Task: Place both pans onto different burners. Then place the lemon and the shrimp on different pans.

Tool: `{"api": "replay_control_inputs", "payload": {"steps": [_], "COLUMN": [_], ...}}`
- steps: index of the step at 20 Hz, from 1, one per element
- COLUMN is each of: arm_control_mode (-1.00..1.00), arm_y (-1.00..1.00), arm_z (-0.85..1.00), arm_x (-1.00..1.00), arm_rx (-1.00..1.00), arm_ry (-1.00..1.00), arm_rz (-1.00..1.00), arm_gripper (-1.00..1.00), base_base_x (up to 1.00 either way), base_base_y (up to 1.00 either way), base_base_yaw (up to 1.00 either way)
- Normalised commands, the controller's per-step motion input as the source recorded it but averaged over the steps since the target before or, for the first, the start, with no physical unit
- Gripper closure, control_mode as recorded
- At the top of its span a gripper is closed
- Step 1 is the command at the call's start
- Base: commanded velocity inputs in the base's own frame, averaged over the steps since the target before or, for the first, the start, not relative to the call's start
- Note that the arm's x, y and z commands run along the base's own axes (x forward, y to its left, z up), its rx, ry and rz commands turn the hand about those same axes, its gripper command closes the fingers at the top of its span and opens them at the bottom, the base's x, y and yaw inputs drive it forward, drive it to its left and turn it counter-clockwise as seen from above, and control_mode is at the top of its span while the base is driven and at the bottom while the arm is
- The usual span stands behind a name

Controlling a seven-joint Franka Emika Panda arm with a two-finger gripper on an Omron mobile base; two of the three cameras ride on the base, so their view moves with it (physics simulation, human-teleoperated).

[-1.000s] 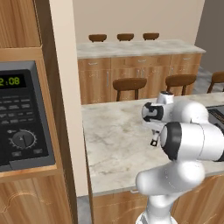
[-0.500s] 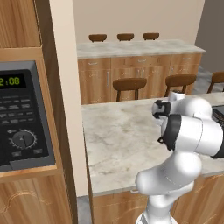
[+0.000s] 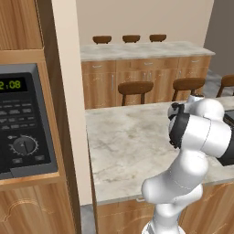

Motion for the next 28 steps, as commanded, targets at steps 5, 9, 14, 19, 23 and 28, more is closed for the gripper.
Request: {"api": "replay_control_inputs", "payload": {"steps": [5,9,14,19,23,28], "arm_control_mode": [-1.00,-1.00,-1.00,-1.00,-1.00,-1.00], "arm_y": [-0.43,-0.37,-0.16,-0.22,-0.40,-0.16], "arm_z": [-0.04,-0.05,-0.21,-0.16,-0.08,-0.37], "arm_x": [0.00,0.04,0.31,0.41,0.18,0.02], "arm_rx": [0.00,0.00,0.00,0.00,0.01,0.00], "arm_ry": [0.03,0.01,0.00,0.00,0.01,0.00], "arm_rz": [-0.36,-0.32,-0.18,-0.07,-0.01,-0.04], "arm_gripper": [1.00,1.00,1.00,1.00,1.00,1.00], "base_base_x": [0.00,0.00,0.00,0.00,0.00,0.00], "base_base_y": [0.00,0.00,0.00,0.00,0.00,0.00], "base_base_yaw": [0.00,0.00,0.00,0.00,0.00,0.00]}}
